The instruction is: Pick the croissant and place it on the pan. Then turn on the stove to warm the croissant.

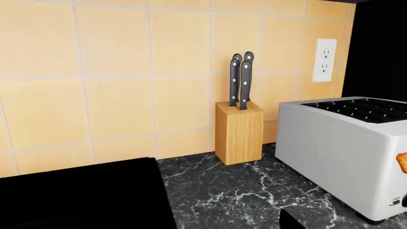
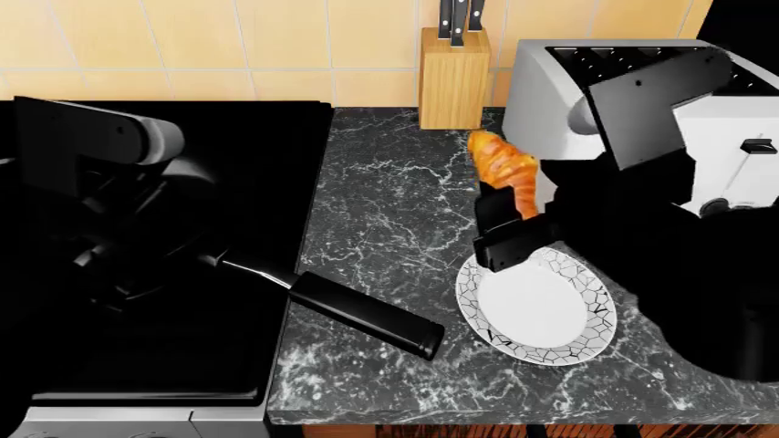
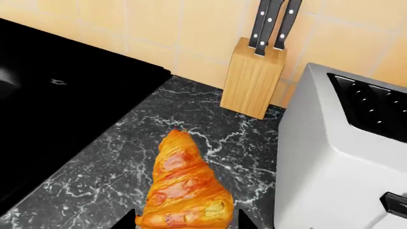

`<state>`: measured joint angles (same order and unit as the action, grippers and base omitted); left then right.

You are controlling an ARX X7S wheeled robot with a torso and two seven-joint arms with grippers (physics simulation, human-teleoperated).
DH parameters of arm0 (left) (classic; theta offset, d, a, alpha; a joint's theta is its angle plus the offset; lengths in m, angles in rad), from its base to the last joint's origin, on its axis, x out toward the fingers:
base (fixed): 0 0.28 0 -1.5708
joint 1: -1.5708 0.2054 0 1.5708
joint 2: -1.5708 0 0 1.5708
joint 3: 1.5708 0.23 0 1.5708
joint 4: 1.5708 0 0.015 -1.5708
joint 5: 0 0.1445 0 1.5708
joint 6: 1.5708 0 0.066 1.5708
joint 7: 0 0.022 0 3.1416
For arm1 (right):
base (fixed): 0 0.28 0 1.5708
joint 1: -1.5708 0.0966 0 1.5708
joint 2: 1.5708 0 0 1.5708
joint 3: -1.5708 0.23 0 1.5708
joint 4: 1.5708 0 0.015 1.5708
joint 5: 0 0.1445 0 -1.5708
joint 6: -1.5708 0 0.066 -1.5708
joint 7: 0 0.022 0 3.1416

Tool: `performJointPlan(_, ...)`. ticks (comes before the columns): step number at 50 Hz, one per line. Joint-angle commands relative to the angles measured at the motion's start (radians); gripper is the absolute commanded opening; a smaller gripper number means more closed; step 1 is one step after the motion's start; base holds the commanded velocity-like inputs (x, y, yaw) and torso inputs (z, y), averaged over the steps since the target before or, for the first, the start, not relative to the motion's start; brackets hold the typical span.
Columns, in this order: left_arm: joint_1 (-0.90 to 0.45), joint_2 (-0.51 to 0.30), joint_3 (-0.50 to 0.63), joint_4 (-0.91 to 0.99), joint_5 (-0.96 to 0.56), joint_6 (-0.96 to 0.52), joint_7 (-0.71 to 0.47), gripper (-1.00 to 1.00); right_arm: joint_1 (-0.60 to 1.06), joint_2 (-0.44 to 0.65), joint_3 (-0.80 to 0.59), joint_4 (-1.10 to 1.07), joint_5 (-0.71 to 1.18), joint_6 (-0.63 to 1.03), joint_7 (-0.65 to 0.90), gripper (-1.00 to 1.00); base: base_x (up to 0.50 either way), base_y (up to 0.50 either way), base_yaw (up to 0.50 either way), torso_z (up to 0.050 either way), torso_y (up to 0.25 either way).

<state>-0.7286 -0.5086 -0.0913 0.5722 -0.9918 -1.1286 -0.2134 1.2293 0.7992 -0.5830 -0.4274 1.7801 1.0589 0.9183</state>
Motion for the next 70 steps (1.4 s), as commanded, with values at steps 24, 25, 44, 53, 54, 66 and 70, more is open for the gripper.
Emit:
performJointPlan(24, 0.011, 0.002, -0.024, 0.027, -0.043, 0.01, -0.024, 1.0, -0.095, -0.008, 0.12, -0.103, -0.243, -0.185, -0.127, -1.0, 0.0, 0.0, 0.0, 0.0, 0.0)
performJointPlan(25, 0.01, 0.002, -0.024, 0.028, -0.044, 0.01, -0.025, 1.0, -0.096, -0.009, 0.122, -0.1, -0.246, -0.189, -0.128, -1.0, 0.0, 0.0, 0.0, 0.0, 0.0)
performJointPlan(44, 0.011, -0.003, -0.011, 0.019, -0.04, 0.024, -0.022, 1.0, -0.082, -0.024, 0.113, -0.069, -0.298, -0.2, -0.163, -1.0, 0.0, 0.02, 0.0, 0.0, 0.0)
performJointPlan(53, 0.01, -0.007, -0.011, 0.021, -0.045, 0.024, -0.027, 1.0, -0.077, -0.021, 0.102, -0.075, -0.3, -0.188, -0.164, -1.0, 0.0, 0.48, 0.0, 0.0, 0.0)
performJointPlan(54, 0.011, -0.007, -0.011, 0.021, -0.046, 0.025, -0.027, 1.0, -0.076, -0.02, 0.102, -0.076, -0.299, -0.187, -0.162, -1.0, 0.0, 0.5, 0.0, 0.0, 0.0)
performJointPlan(66, 0.02, -0.012, -0.015, 0.027, -0.054, 0.03, -0.029, 1.0, -0.074, -0.02, 0.101, -0.089, -0.292, -0.187, -0.152, -1.0, 0.0, 0.5, 0.0, 0.0, 0.0)
performJointPlan(70, 0.022, -0.013, -0.014, 0.027, -0.054, 0.034, -0.029, 1.0, -0.072, -0.018, 0.101, -0.092, -0.288, -0.186, -0.148, -1.0, 0.0, 0.5, 0.0, 0.0, 0.0)
